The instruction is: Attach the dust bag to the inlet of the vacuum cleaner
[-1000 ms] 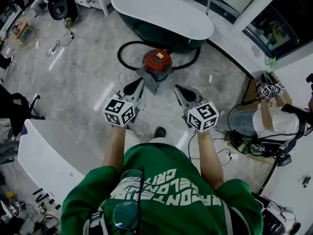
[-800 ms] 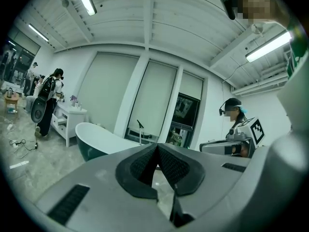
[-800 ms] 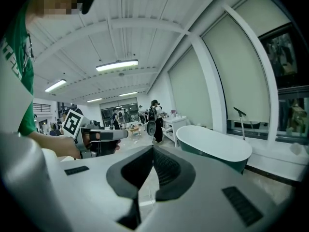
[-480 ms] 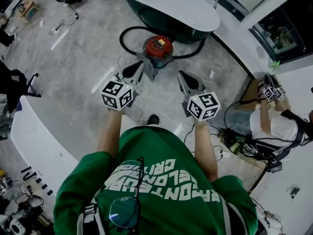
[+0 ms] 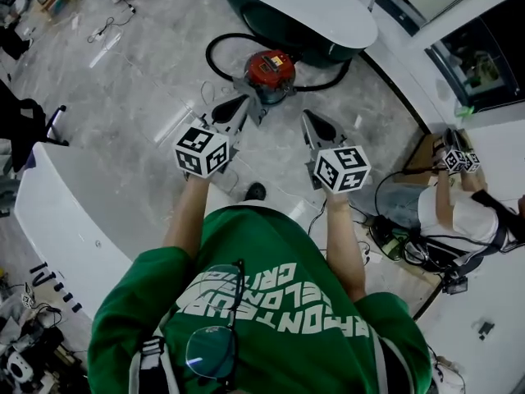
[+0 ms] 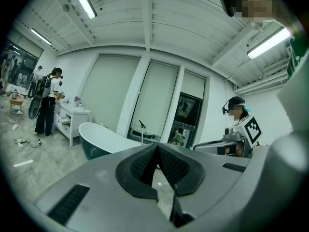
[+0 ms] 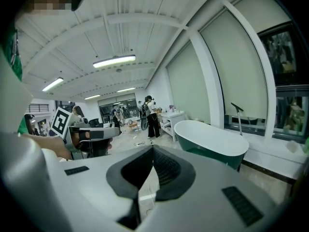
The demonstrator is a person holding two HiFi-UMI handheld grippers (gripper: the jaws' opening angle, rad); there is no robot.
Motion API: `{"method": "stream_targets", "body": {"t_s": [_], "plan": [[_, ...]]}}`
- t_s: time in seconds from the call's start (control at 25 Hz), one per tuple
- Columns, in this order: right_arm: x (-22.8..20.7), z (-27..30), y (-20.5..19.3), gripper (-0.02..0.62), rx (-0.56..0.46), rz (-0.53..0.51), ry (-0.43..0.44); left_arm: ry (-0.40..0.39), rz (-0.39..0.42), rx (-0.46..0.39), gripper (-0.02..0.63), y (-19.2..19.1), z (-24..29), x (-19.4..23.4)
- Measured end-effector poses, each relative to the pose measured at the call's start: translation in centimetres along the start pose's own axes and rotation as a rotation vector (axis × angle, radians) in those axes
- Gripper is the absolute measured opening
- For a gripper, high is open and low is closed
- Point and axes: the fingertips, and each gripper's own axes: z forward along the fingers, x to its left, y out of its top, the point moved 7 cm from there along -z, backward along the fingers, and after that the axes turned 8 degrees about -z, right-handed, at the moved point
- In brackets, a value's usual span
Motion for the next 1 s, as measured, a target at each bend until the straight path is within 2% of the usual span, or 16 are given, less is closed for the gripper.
{"method": "stream_targets", "body": {"t_s": [1.0], "plan": [[-0.50, 0.50, -1.05, 0.009, 0.011, 0.031, 0.037, 0.028, -0.003, 0.013, 0.005, -0.94, -0.13, -0.89]]}}
